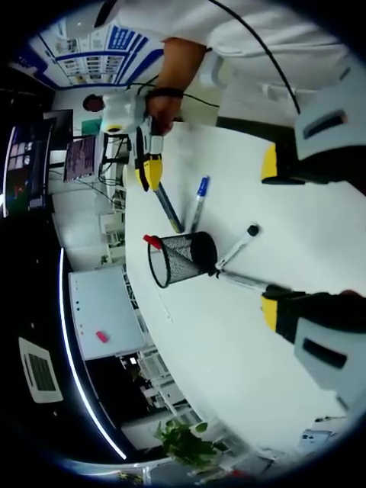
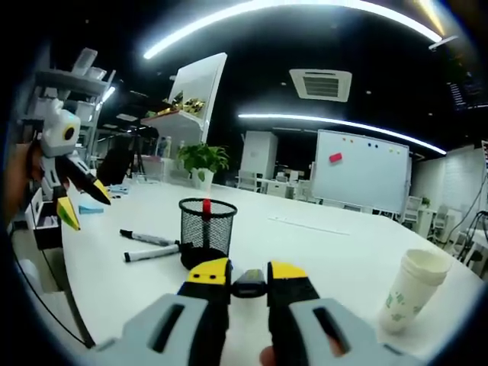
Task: Place the scattered laser pointers and whiteboard markers into the pen holder and stack the scattered paper cups together
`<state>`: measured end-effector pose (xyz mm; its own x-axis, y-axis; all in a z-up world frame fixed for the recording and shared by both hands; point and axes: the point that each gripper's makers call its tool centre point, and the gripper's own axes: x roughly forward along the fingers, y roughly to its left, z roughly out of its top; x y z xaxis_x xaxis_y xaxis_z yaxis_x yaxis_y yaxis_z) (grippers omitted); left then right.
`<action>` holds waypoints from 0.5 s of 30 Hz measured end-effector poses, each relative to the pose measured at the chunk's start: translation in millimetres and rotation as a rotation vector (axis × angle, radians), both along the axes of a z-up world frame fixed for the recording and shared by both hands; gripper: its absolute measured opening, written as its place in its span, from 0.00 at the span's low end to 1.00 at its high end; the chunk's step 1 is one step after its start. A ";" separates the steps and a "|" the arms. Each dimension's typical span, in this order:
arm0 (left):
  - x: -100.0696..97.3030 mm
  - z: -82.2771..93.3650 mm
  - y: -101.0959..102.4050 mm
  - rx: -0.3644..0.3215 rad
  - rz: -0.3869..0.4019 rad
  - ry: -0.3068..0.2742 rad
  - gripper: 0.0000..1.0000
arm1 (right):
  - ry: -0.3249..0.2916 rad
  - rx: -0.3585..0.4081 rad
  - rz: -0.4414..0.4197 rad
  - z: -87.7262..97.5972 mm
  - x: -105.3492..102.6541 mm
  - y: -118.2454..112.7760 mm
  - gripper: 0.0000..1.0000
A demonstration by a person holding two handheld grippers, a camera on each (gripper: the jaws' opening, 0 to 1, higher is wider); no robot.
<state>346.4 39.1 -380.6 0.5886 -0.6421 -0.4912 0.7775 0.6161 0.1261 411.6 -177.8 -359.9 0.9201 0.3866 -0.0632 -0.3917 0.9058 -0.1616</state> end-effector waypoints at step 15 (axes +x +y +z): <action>-0.3 -0.4 0.2 -0.001 0.000 0.001 0.57 | -0.007 0.011 0.001 6.6 -1.5 0.5 0.18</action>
<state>346.1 39.3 -380.9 0.5885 -0.6425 -0.4907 0.7773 0.6166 0.1249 410.1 -177.3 -353.3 0.9201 0.3882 -0.0525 -0.3915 0.9071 -0.1543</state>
